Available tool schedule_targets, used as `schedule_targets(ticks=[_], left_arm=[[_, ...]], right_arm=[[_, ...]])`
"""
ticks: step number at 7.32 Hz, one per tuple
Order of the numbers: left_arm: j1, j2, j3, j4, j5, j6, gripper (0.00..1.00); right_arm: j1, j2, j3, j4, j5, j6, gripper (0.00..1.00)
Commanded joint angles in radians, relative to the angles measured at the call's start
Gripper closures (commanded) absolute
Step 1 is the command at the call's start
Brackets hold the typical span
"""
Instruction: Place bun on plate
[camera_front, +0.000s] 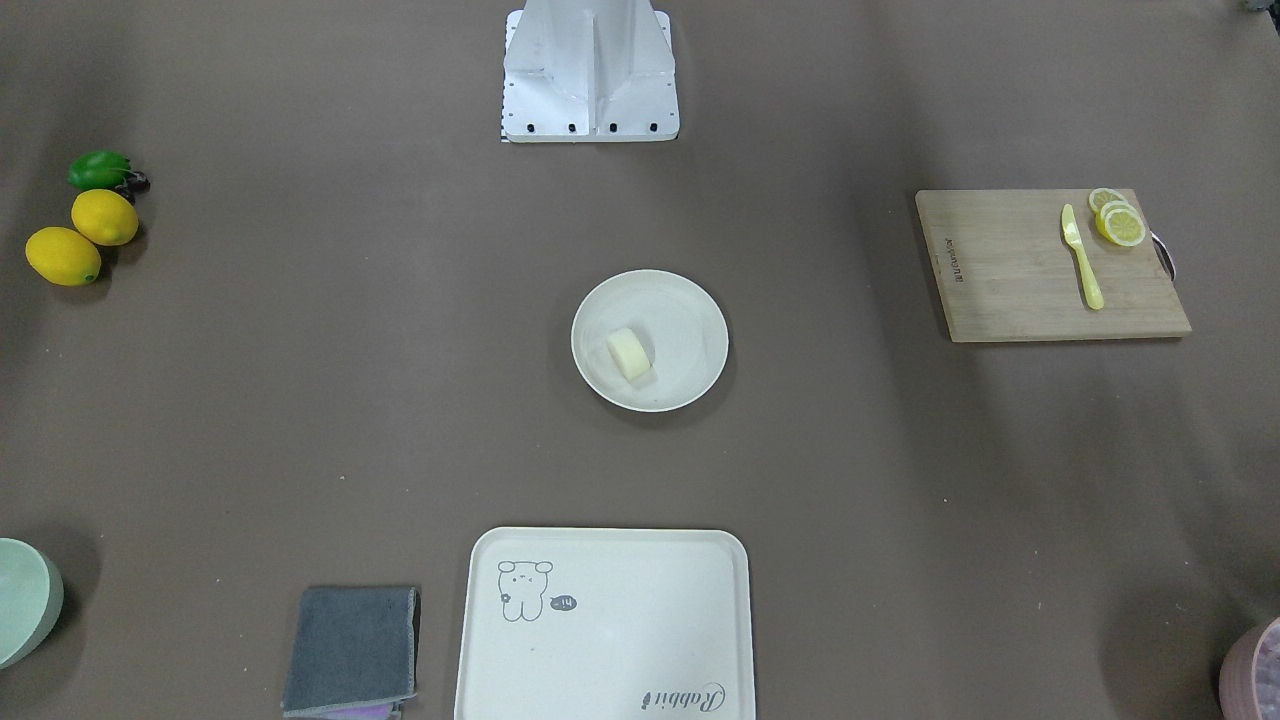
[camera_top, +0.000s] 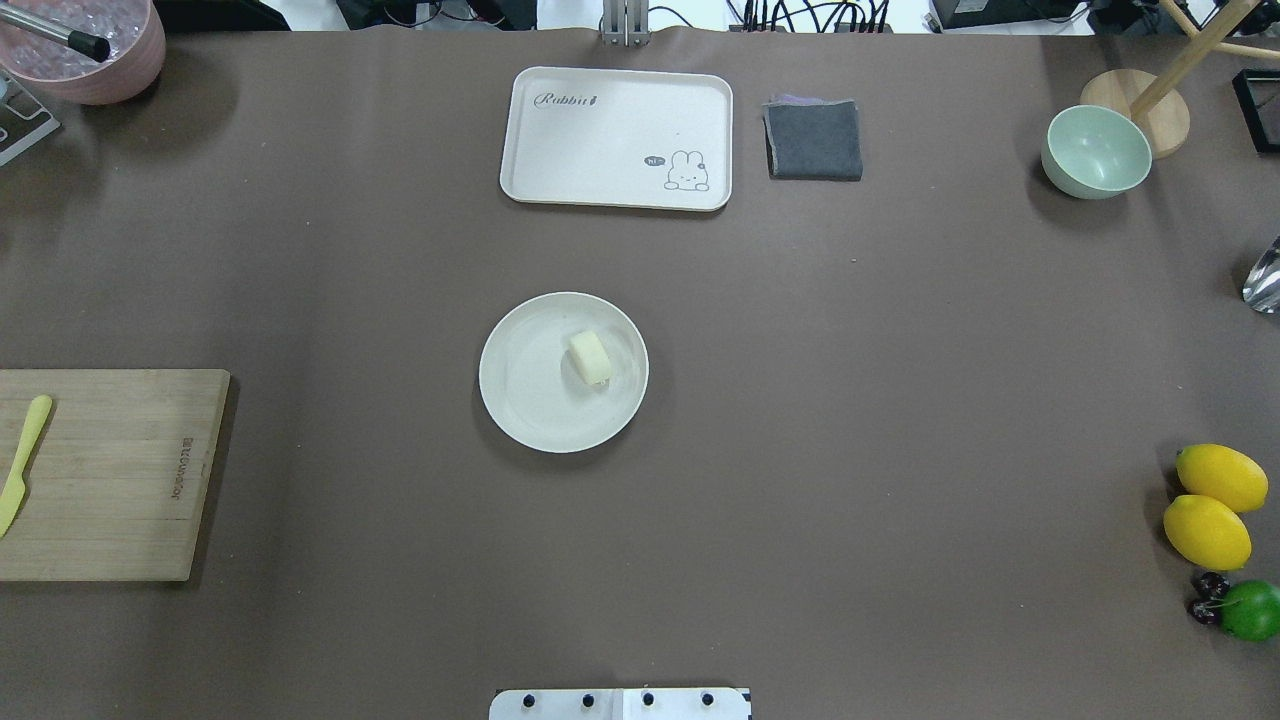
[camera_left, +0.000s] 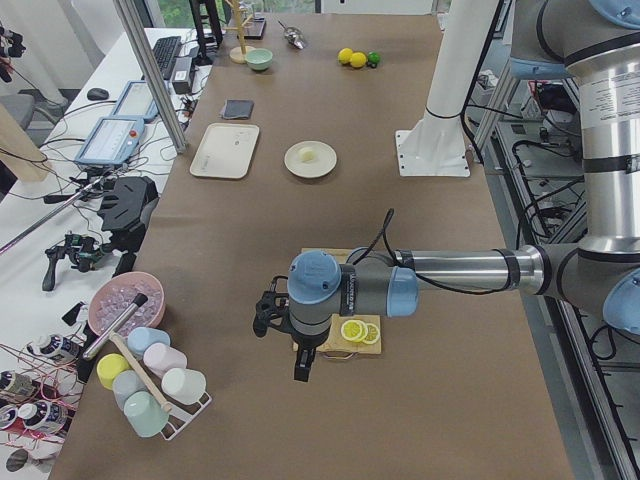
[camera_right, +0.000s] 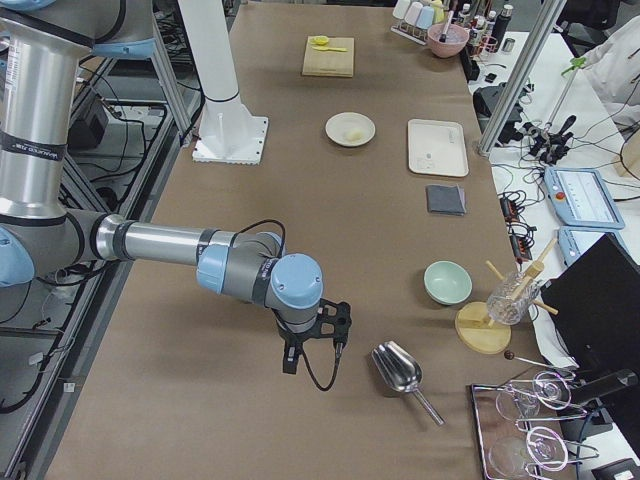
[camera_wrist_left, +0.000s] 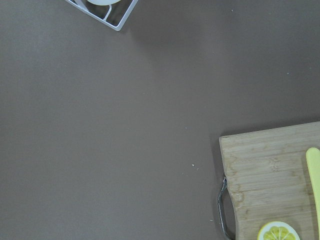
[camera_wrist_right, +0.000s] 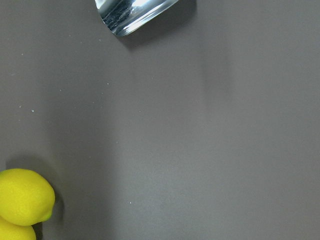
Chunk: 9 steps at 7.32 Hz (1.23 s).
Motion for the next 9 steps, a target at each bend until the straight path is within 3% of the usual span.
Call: schedule_targets(ticks=[1, 5, 9], left_arm=[[0.001, 0.0, -0.003, -0.004, -0.001, 0.001, 0.03], [0.001, 0.0, -0.004, -0.004, -0.009, 0.002, 0.03], [0.001, 0.0, -0.004, -0.004, -0.009, 0.002, 0.03]], right_arm=[[-0.009, -0.001, 0.0, -0.002, 0.001, -0.016, 0.0], [-0.052, -0.003, -0.029, -0.002, 0.065, -0.016, 0.0], [-0.058, -0.003, -0.032, -0.002, 0.065, -0.015, 0.0]])
